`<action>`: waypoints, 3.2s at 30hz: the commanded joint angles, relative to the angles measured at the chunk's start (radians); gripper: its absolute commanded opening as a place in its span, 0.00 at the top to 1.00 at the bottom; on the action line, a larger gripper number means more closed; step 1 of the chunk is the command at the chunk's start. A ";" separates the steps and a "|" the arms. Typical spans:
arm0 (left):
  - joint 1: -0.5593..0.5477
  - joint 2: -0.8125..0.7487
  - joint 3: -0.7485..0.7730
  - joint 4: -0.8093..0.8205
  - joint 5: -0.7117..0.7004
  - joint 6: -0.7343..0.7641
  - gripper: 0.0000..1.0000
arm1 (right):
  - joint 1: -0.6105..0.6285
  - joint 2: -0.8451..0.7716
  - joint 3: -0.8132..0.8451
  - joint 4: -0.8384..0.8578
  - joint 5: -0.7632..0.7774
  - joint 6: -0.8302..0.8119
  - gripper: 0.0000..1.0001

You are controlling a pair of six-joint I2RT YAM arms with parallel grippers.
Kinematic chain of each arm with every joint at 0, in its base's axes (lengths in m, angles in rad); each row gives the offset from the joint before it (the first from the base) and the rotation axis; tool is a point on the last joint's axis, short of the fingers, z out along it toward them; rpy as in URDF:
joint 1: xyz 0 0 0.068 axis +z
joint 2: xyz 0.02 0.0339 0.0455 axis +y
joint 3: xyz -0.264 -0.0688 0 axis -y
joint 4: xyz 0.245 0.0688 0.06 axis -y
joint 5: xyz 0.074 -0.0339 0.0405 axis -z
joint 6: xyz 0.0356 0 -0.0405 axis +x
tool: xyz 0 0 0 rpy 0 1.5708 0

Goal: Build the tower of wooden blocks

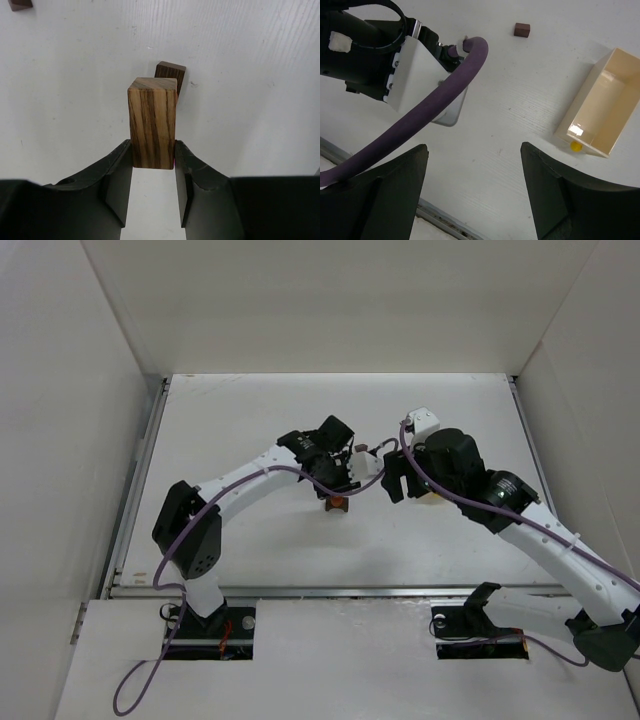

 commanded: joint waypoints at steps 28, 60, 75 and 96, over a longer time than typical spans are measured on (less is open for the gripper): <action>-0.068 0.022 -0.053 0.025 0.005 0.179 1.00 | -0.004 0.007 -0.027 0.082 0.016 0.024 0.20; -0.068 0.031 -0.071 0.065 0.021 0.179 1.00 | -0.004 0.017 -0.036 0.082 0.007 0.024 0.18; -0.068 0.031 -0.071 0.065 0.012 0.168 0.71 | -0.004 0.017 -0.036 0.082 0.007 0.024 0.18; -0.068 0.022 -0.071 0.056 -0.018 0.168 0.59 | -0.004 0.017 -0.036 0.082 0.007 0.024 0.18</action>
